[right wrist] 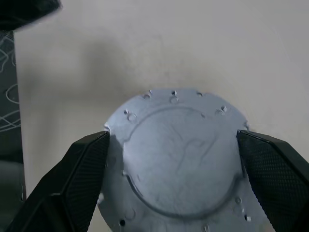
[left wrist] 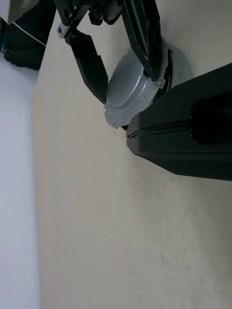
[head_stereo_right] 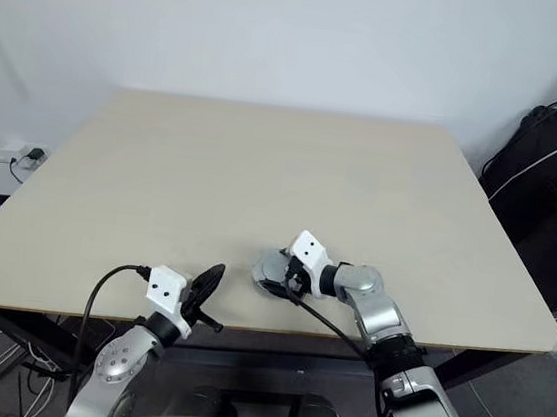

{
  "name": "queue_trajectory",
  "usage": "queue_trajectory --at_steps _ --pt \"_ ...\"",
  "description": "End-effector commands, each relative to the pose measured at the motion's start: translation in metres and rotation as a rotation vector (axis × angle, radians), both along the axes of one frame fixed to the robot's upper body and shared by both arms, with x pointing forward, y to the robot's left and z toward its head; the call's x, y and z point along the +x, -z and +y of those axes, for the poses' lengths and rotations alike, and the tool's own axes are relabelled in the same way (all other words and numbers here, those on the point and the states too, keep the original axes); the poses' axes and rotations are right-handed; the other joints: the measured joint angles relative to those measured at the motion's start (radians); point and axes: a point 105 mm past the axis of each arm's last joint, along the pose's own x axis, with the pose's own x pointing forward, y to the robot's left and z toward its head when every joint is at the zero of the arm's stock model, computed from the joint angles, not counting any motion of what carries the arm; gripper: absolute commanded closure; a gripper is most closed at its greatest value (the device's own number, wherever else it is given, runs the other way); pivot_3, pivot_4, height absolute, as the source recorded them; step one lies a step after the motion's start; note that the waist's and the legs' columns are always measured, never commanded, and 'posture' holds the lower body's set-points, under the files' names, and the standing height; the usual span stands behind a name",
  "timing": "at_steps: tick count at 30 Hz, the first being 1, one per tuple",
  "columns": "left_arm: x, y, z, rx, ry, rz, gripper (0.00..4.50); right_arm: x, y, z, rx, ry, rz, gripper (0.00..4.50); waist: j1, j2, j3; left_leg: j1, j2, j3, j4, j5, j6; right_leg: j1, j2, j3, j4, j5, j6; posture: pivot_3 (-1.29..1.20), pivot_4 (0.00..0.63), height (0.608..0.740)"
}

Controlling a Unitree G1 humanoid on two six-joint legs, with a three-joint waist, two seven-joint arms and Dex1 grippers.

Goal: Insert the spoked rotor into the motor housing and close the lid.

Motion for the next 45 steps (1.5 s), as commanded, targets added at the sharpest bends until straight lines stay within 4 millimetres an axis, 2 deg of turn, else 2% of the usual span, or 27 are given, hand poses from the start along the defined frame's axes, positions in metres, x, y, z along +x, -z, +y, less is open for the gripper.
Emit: queue_trajectory --at_steps 1,3,6,8,9,18,31,45 --pt "0.002 -0.010 -0.004 -0.013 0.015 -0.040 4.50 0.008 -0.007 0.000 -0.013 -0.005 -0.047 0.02 0.000 0.000 0.000 0.000 0.000 0.000 0.000 0.000 0.000 0.000 0.000 0.000 0.000 0.000 0.000 0.00 0.000 0.740" --pt "0.003 -0.010 -0.004 -0.014 0.014 -0.040 4.50 0.009 -0.005 -0.001 -0.021 0.002 -0.047 0.02 0.000 0.001 -0.001 0.000 0.000 0.000 0.000 0.000 0.000 0.000 0.000 0.000 0.000 0.000 0.000 0.00 0.000 0.740" --pt "0.003 -0.010 -0.005 -0.015 0.018 -0.039 4.50 0.010 -0.005 -0.002 -0.019 0.011 -0.048 0.59 0.000 0.003 -0.002 0.001 0.000 0.000 0.000 0.000 0.000 0.000 0.000 0.000 0.000 0.000 0.000 0.00 0.000 0.740" --pt "0.003 -0.010 -0.006 -0.016 0.020 -0.038 4.50 0.010 -0.006 -0.002 -0.011 0.018 -0.050 1.24 0.000 0.003 -0.002 0.001 0.000 0.000 0.000 0.000 0.000 0.000 0.000 0.000 0.000 0.000 0.000 0.00 0.000 0.740" --pt "0.002 -0.009 -0.007 -0.016 0.022 -0.037 4.50 0.010 -0.007 -0.002 -0.006 0.023 -0.052 1.30 0.000 0.003 -0.002 0.001 0.000 0.000 0.000 0.000 0.000 0.000 0.000 0.000 0.000 0.000 0.000 0.00 0.000 0.740" --pt "0.002 -0.009 -0.010 -0.019 0.037 -0.033 4.50 0.013 -0.008 -0.003 0.012 0.071 -0.056 1.30 0.000 0.003 -0.002 0.001 0.000 0.001 0.000 0.000 0.000 0.000 0.000 0.001 0.000 0.000 0.000 0.00 0.000 0.740" --pt "0.004 -0.013 -0.011 -0.027 0.039 -0.028 4.50 0.009 -0.002 -0.006 -0.049 0.017 0.011 1.30 0.002 0.005 -0.003 0.001 0.000 0.001 0.000 0.000 0.000 0.001 0.000 0.001 0.000 0.000 0.000 0.00 0.000 0.740" --pt "0.001 -0.005 -0.009 -0.032 0.032 -0.016 4.50 0.007 0.004 -0.010 -0.134 -0.034 -0.040 1.30 0.002 0.005 -0.004 0.002 0.000 0.001 0.000 0.000 0.000 0.002 -0.001 0.001 0.000 0.000 0.000 0.00 0.000 0.740"
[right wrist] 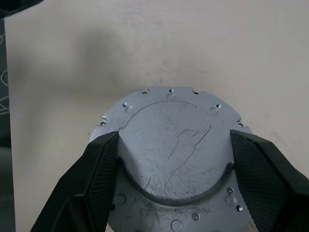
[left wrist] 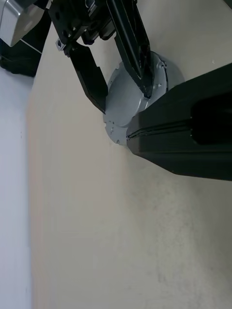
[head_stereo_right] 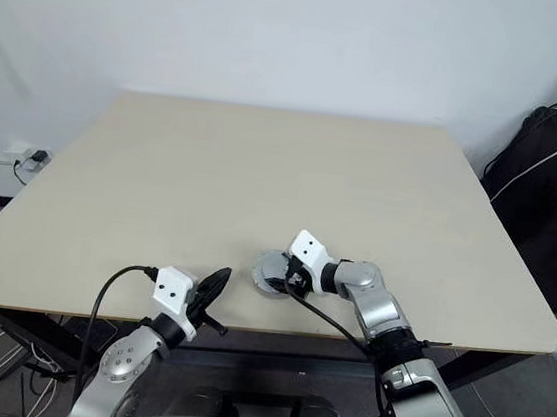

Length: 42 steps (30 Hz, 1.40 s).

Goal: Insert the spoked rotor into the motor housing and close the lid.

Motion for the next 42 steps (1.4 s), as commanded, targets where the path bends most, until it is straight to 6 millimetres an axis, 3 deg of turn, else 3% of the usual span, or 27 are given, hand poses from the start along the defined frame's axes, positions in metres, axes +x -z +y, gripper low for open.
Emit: queue_trajectory --at_steps 1,27,33,42 --pt "0.002 -0.007 -0.001 -0.015 0.003 -0.037 4.50 0.003 0.005 -0.009 -0.066 0.000 -0.016 1.30 0.000 0.000 0.000 0.000 0.000 0.000 0.000 0.000 0.000 0.000 0.000 0.000 0.000 0.000 0.000 0.00 0.000 0.740" --pt "0.003 -0.006 0.000 -0.016 0.010 -0.028 4.50 0.001 0.009 -0.015 -0.083 -0.021 0.018 1.30 0.002 0.001 -0.001 0.001 -0.001 0.002 0.000 -0.002 0.003 0.001 -0.003 0.000 -0.002 0.000 0.000 0.00 0.000 0.740" --pt "0.014 -0.005 0.003 0.009 -0.059 -0.010 4.50 0.001 0.014 -0.015 -0.098 0.004 0.018 1.30 0.002 0.002 -0.001 0.002 -0.001 0.002 0.000 -0.002 0.003 0.001 -0.003 0.000 -0.001 0.000 0.001 0.00 0.000 0.740" --pt "0.054 -0.014 -0.002 0.034 -0.035 0.026 4.50 0.002 0.014 -0.014 -0.094 0.017 0.025 1.30 0.000 0.002 -0.002 0.003 -0.001 0.002 0.000 -0.001 0.003 0.003 -0.001 0.000 0.000 0.001 0.001 0.00 0.000 0.740"
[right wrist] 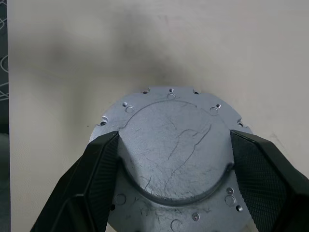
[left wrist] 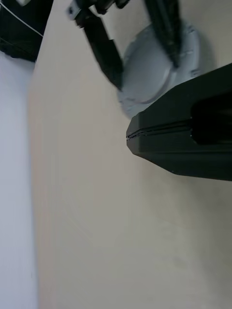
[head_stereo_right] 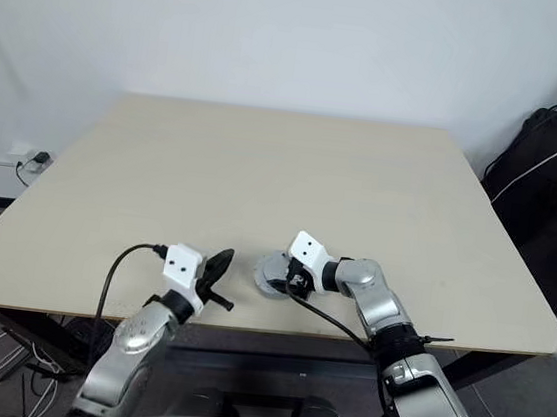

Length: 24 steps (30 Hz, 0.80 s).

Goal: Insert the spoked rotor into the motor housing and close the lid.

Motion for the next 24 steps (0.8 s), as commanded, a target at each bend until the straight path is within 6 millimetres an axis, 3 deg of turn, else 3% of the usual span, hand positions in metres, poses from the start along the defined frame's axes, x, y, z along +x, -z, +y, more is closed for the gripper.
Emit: queue_trajectory --at_steps 1,9,15,24 --pt "0.014 -0.005 -0.001 -0.013 0.020 0.034 4.50 0.000 0.011 -0.011 -0.055 0.042 0.021 1.30 -0.001 0.000 0.000 0.000 0.000 0.000 0.000 0.000 0.000 0.000 0.001 0.000 0.000 0.000 0.000 0.00 0.000 0.740" --pt "0.020 0.002 -0.015 -0.083 0.208 0.265 4.50 -0.001 0.006 -0.010 -0.035 0.048 0.012 1.30 -0.002 0.000 0.000 0.002 0.000 0.000 0.000 0.001 -0.001 0.001 0.003 0.000 0.000 0.000 0.000 0.00 0.000 0.740" --pt "0.019 0.003 -0.022 -0.106 0.280 0.328 4.50 -0.003 0.006 -0.011 -0.034 0.057 0.014 1.30 -0.002 0.000 0.000 0.002 0.000 0.000 0.000 0.001 -0.001 0.002 0.003 0.001 0.000 0.000 0.000 0.00 0.000 0.740" --pt "0.032 0.017 -0.018 -0.044 0.197 0.400 4.50 -0.004 0.006 -0.010 -0.030 0.062 0.015 1.30 -0.001 -0.001 0.000 0.002 0.000 0.000 0.000 0.001 -0.001 0.002 0.002 0.001 0.000 0.000 0.000 0.00 0.000 0.740"
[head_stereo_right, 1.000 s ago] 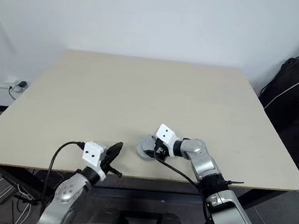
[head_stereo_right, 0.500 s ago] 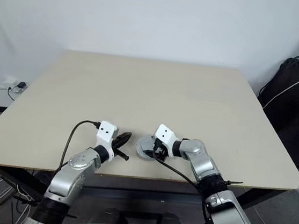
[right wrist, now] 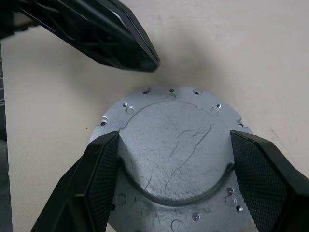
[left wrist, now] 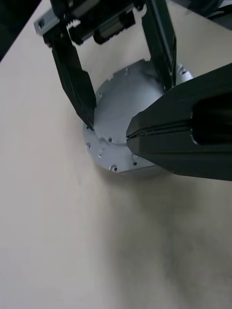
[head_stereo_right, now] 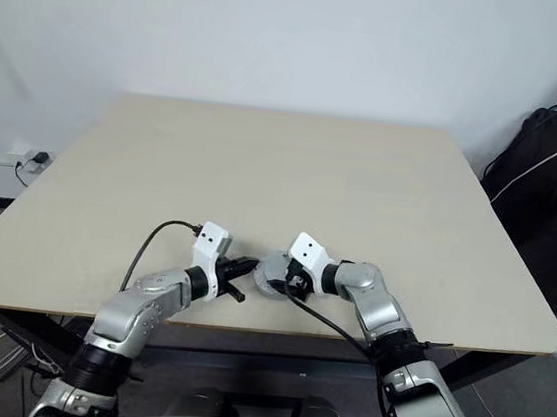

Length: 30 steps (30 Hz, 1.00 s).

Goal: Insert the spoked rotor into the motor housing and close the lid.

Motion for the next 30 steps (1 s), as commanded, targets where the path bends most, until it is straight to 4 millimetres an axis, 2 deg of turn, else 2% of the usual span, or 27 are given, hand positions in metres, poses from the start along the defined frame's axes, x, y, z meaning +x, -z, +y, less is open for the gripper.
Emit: queue_trajectory --at_steps 1,13,19,24,30 --pt "0.011 -0.001 0.002 0.047 -0.038 -0.009 4.50 0.000 0.006 -0.010 -0.038 0.021 0.013 1.30 0.000 0.000 0.000 0.000 0.000 0.000 0.000 0.000 0.000 0.000 0.000 0.000 0.000 0.000 0.000 0.00 0.000 0.740" --pt "0.017 0.001 -0.016 0.006 0.014 0.038 4.50 0.000 0.006 -0.008 -0.038 0.014 0.014 1.30 0.000 0.000 0.000 0.000 0.000 0.000 0.000 0.000 0.000 0.000 0.000 0.000 0.000 0.000 0.000 0.00 0.000 0.740" --pt "0.017 0.011 -0.025 0.040 0.035 0.099 4.50 0.000 0.006 -0.008 -0.040 0.017 0.013 1.30 0.000 0.000 0.000 0.001 0.000 0.000 0.000 0.000 0.000 0.006 0.000 0.000 0.000 0.000 0.000 0.00 0.000 0.740" --pt "0.010 0.022 -0.035 0.071 0.054 0.162 4.50 0.000 0.006 -0.009 -0.040 0.020 0.016 1.30 0.001 0.000 0.000 0.004 0.000 -0.002 0.000 0.000 0.000 0.006 -0.001 -0.001 -0.001 0.000 0.000 0.00 0.000 0.740" --pt "-0.002 0.018 -0.052 0.006 0.123 0.191 4.50 -0.004 0.008 -0.012 -0.043 0.020 0.026 1.30 0.003 0.000 -0.001 0.004 -0.001 -0.004 0.000 0.000 0.000 0.007 -0.003 -0.001 -0.002 0.000 0.000 0.00 0.000 0.740"
